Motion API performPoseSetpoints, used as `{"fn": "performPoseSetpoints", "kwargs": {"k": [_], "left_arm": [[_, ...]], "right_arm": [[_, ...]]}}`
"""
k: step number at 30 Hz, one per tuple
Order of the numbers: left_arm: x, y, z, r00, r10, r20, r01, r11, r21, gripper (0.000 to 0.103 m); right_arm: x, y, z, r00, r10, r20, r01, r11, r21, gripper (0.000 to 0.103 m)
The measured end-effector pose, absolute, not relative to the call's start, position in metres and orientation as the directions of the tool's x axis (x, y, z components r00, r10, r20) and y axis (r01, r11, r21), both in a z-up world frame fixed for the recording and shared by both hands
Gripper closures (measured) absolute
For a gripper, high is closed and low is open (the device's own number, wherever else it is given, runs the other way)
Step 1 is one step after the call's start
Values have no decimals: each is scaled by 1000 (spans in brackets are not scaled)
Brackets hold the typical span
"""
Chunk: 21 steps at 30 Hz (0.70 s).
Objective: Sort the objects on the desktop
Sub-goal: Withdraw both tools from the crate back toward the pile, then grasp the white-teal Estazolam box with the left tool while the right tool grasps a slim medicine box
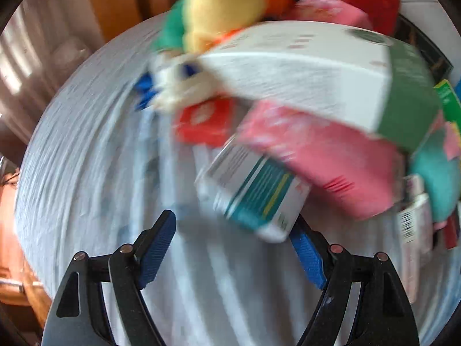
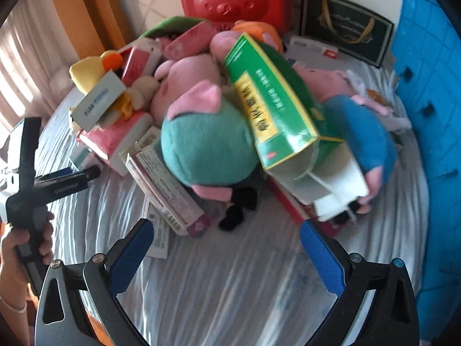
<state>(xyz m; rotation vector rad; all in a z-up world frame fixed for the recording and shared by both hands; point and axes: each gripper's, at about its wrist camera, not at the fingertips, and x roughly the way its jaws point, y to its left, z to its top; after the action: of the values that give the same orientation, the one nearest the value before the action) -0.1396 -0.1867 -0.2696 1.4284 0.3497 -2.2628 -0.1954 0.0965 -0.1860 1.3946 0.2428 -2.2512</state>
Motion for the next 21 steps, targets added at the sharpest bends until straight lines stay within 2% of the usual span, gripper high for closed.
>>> {"fn": "performPoseSetpoints", "kwargs": {"k": [5,11,15,16,17,18,19,20,21], "left_arm": [[-107,-219,-268,-301,-277,-912,572,-818,60,24],[-105,-207,-230,-422,-196,-885,544,-836,-75,24],[-134,-197,-238,-426,-172,-888,535,-840,-94,24],[-138,-196,-242,-417,-173,-892,530,-844,-84,27],[-147,-196,-247,-406,-169,-898,520,-851,-75,35],[-153,-195,-254,-383,-154,-911,504,-861,-66,56],[-156,-195,-259,-364,-135,-922,494,-867,-68,63],[-154,-194,-262,-359,-128,-925,491,-868,-70,64],[-150,-190,-260,-371,-141,-918,476,-878,-57,64]], "right_arm": [[-201,83,-197,-339,-329,-881,504,-854,125,0],[-202,65,-204,-315,-353,-881,528,-836,147,0],[-204,58,-208,-297,-345,-890,521,-840,151,0],[-205,57,-209,-294,-344,-891,518,-842,154,0],[-206,56,-210,-291,-341,-894,516,-843,154,2],[-206,56,-211,-288,-336,-897,513,-845,152,11],[-205,55,-212,-285,-333,-899,512,-845,151,18],[-205,53,-213,-278,-329,-902,515,-844,149,34],[-205,51,-214,-273,-329,-904,518,-842,150,42]]}}
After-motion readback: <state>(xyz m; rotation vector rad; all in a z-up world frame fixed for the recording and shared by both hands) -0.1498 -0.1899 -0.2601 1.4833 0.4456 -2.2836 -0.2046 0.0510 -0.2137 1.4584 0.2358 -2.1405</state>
